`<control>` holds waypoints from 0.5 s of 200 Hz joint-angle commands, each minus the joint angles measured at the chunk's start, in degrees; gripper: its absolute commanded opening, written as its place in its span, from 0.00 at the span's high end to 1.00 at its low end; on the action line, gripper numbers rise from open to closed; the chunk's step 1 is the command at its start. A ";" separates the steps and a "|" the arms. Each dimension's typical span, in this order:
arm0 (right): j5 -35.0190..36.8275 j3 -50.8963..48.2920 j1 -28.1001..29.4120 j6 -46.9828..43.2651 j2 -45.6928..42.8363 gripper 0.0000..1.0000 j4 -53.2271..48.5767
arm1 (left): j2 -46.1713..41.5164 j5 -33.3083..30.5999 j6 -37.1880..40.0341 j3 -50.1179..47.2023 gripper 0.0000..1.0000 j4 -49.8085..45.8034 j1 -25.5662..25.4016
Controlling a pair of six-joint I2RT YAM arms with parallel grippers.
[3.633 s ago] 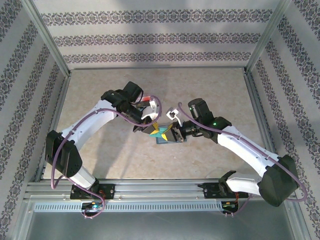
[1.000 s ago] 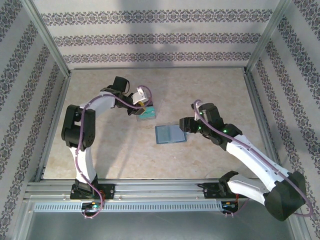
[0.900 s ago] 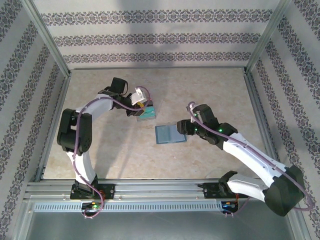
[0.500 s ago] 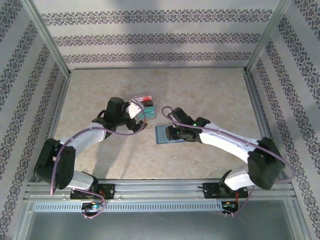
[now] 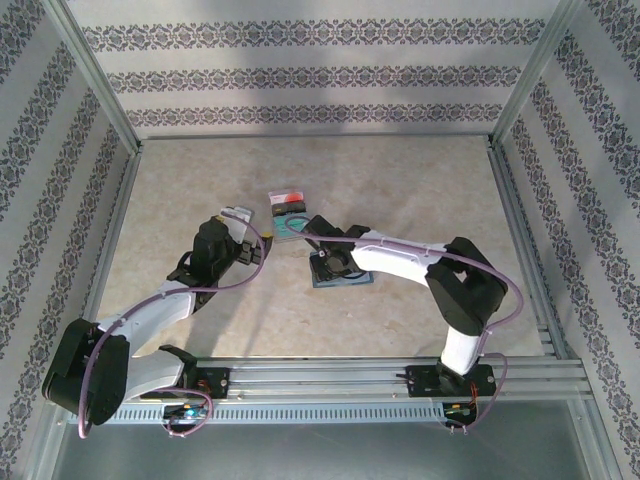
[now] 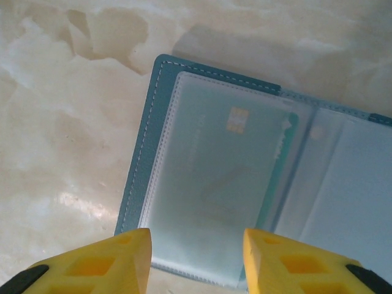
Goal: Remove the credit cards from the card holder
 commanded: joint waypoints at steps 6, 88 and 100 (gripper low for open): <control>1.81 2.55 0.54 -0.42 2.17 0.48 -2.03 | 0.19 -3.16 -4.61 -0.32 0.01 3.49 0.74; 2.54 3.67 0.37 -0.70 6.31 0.42 -2.46 | 0.41 -2.49 -4.69 -0.42 0.01 3.91 1.09; 2.54 3.22 0.33 -0.76 6.43 0.44 -1.86 | 0.47 -2.48 -4.38 -0.43 0.01 3.95 1.13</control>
